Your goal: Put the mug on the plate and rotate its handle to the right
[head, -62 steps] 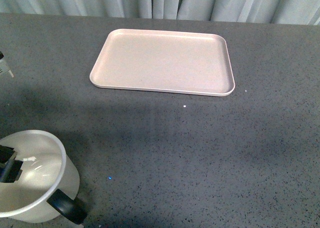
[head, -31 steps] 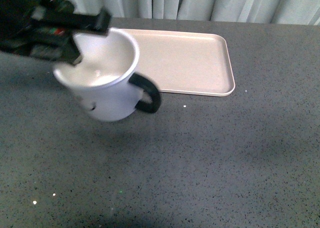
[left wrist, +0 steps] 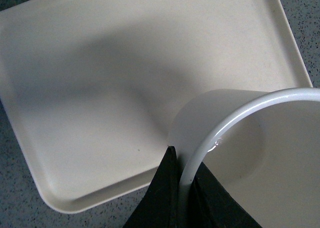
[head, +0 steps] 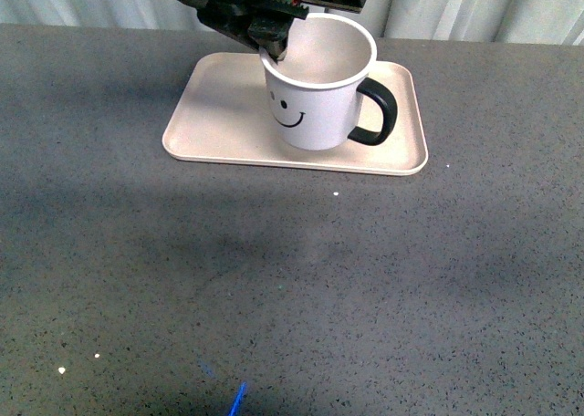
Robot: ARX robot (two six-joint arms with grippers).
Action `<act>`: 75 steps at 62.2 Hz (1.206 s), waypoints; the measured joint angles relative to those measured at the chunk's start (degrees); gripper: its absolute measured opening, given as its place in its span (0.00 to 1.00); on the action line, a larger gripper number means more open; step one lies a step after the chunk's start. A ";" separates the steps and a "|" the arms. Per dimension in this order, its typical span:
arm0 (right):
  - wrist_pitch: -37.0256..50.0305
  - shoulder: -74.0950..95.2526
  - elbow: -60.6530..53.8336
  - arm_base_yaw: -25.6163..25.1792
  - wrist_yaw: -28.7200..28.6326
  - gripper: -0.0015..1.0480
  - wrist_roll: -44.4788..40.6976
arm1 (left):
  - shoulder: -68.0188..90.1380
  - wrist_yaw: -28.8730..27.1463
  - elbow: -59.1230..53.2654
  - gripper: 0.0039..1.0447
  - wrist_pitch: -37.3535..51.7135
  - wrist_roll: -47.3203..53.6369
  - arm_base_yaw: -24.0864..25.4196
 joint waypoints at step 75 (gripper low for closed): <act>0.00 0.00 0.00 0.00 0.00 0.91 0.00 | 14.16 3.58 16.33 0.40 -4.20 1.25 0.26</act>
